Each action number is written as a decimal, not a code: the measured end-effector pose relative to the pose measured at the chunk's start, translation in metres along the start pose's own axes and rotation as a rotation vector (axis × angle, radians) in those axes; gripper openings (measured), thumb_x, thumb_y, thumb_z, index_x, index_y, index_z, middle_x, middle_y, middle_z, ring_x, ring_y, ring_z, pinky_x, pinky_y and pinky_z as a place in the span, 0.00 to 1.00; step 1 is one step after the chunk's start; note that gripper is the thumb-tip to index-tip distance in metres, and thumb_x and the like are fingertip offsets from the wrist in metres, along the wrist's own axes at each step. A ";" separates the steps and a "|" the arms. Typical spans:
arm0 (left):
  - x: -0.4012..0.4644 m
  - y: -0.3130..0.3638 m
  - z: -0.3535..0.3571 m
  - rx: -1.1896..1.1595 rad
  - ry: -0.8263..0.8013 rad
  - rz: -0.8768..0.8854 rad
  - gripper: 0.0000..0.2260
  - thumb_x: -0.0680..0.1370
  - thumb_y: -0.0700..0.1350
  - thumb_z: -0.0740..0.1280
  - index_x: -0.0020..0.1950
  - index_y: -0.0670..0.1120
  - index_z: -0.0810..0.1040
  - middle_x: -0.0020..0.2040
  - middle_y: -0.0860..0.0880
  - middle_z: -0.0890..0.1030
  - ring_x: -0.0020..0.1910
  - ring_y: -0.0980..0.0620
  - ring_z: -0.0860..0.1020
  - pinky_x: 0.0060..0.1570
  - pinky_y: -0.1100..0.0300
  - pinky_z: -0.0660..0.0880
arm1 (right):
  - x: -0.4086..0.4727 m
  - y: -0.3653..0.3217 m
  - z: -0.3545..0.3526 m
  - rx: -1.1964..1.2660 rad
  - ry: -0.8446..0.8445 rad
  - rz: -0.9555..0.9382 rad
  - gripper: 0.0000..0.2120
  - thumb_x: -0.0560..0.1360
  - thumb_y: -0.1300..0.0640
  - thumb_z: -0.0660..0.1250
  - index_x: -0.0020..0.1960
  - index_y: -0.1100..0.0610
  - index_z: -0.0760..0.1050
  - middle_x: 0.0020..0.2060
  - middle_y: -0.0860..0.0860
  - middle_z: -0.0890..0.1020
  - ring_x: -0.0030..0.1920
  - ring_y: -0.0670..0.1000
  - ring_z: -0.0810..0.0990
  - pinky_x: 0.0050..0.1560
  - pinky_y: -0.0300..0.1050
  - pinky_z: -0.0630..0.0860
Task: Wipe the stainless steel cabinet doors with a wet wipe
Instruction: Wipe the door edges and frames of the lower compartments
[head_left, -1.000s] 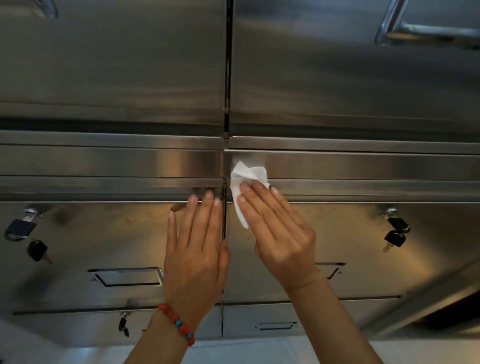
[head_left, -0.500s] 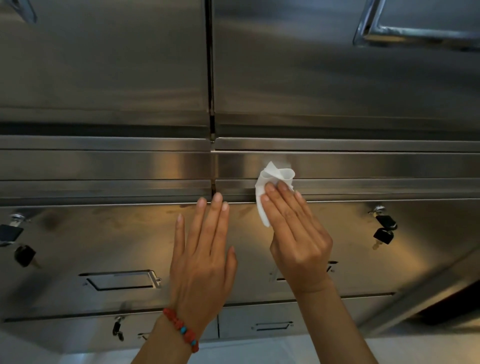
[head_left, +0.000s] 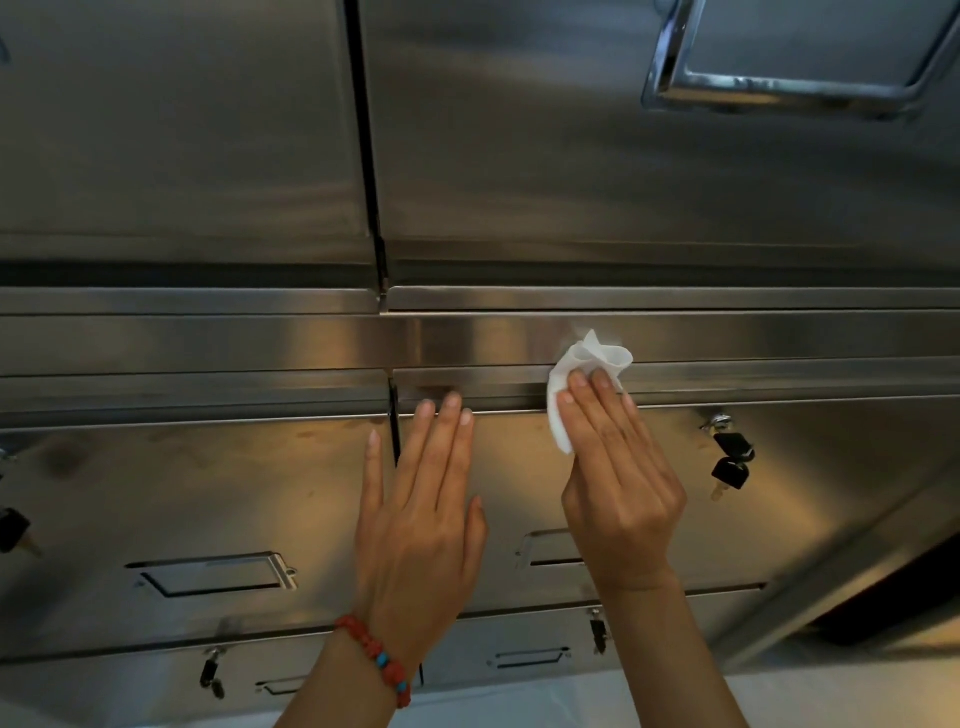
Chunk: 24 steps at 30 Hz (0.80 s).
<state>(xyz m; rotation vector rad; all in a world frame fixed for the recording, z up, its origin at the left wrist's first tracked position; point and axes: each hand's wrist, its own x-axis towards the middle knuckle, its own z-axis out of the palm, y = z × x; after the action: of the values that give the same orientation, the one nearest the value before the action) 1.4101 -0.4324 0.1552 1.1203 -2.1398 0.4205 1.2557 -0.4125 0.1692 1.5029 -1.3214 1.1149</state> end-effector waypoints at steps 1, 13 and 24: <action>0.001 0.001 0.000 0.002 -0.002 -0.001 0.24 0.75 0.45 0.56 0.70 0.37 0.66 0.71 0.42 0.66 0.70 0.42 0.65 0.65 0.38 0.64 | -0.001 0.002 0.000 -0.003 0.008 0.017 0.13 0.72 0.73 0.69 0.56 0.67 0.78 0.56 0.60 0.79 0.59 0.57 0.78 0.57 0.54 0.77; 0.009 0.017 -0.001 -0.022 0.012 -0.036 0.23 0.74 0.44 0.57 0.68 0.37 0.70 0.68 0.41 0.71 0.68 0.41 0.67 0.65 0.38 0.62 | -0.003 0.006 -0.002 0.030 0.001 0.061 0.15 0.70 0.74 0.69 0.56 0.66 0.78 0.56 0.60 0.79 0.59 0.57 0.78 0.57 0.54 0.77; 0.009 0.017 0.001 -0.097 -0.010 -0.060 0.24 0.74 0.44 0.55 0.69 0.38 0.68 0.70 0.41 0.68 0.71 0.44 0.62 0.69 0.44 0.55 | -0.004 0.024 -0.010 0.036 -0.040 0.012 0.16 0.70 0.75 0.69 0.56 0.66 0.78 0.56 0.60 0.79 0.60 0.57 0.78 0.56 0.55 0.77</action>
<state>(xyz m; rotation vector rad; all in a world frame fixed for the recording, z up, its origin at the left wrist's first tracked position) 1.3925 -0.4287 0.1612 1.1305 -2.1065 0.2809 1.2306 -0.4047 0.1688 1.5529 -1.3457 1.1261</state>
